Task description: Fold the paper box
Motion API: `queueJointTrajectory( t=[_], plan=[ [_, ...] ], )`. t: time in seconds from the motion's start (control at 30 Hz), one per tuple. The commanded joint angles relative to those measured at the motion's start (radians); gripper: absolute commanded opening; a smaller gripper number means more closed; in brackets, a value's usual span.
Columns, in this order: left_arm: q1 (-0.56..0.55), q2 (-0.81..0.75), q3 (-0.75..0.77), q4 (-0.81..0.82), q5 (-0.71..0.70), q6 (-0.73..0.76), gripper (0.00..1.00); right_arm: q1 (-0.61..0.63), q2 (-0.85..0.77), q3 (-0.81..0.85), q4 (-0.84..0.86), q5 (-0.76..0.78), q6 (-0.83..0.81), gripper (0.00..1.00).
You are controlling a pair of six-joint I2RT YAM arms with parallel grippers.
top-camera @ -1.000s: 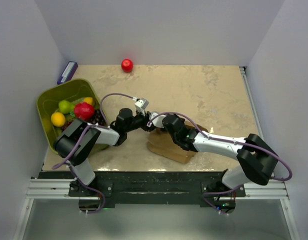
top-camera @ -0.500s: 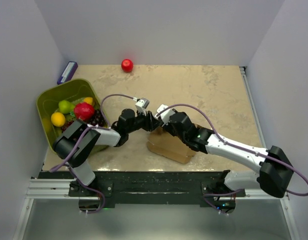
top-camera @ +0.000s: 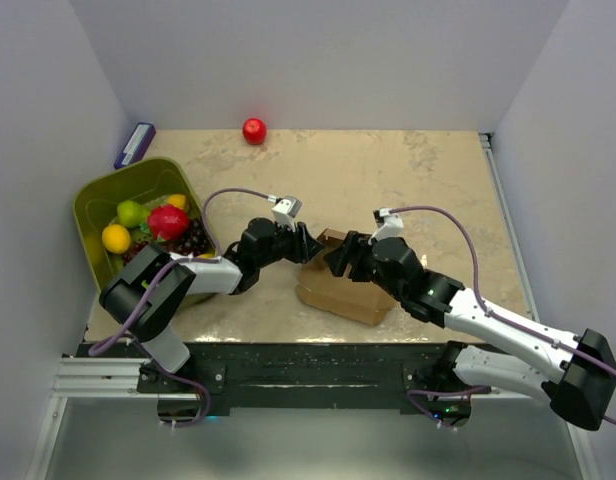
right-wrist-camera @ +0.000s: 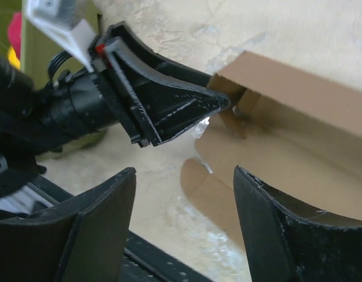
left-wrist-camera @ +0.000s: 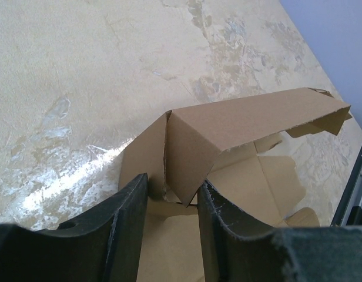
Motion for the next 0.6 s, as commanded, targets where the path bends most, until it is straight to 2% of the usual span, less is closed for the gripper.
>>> queueJointTrajectory(
  t=[0.0, 0.13, 0.27, 0.57],
  plan=[
    [-0.014, -0.021, 0.011, -0.073, -0.033, 0.0, 0.42, -0.041, -0.017, -0.045, 0.098, 0.028, 0.299, 0.69],
    [-0.016, -0.031, 0.009, -0.075, -0.039, 0.001, 0.42, -0.103, -0.06, -0.091, 0.102, 0.077, 0.463, 0.7],
    [-0.017, -0.032, 0.019, -0.087, -0.042, 0.004, 0.42, -0.134, -0.106, -0.212, 0.187, 0.137, 0.69, 0.68],
    [-0.023, -0.04, 0.023, -0.099, -0.047, 0.011, 0.42, -0.14, -0.118, -0.262, 0.205, 0.367, 0.784, 0.6]
  ],
)
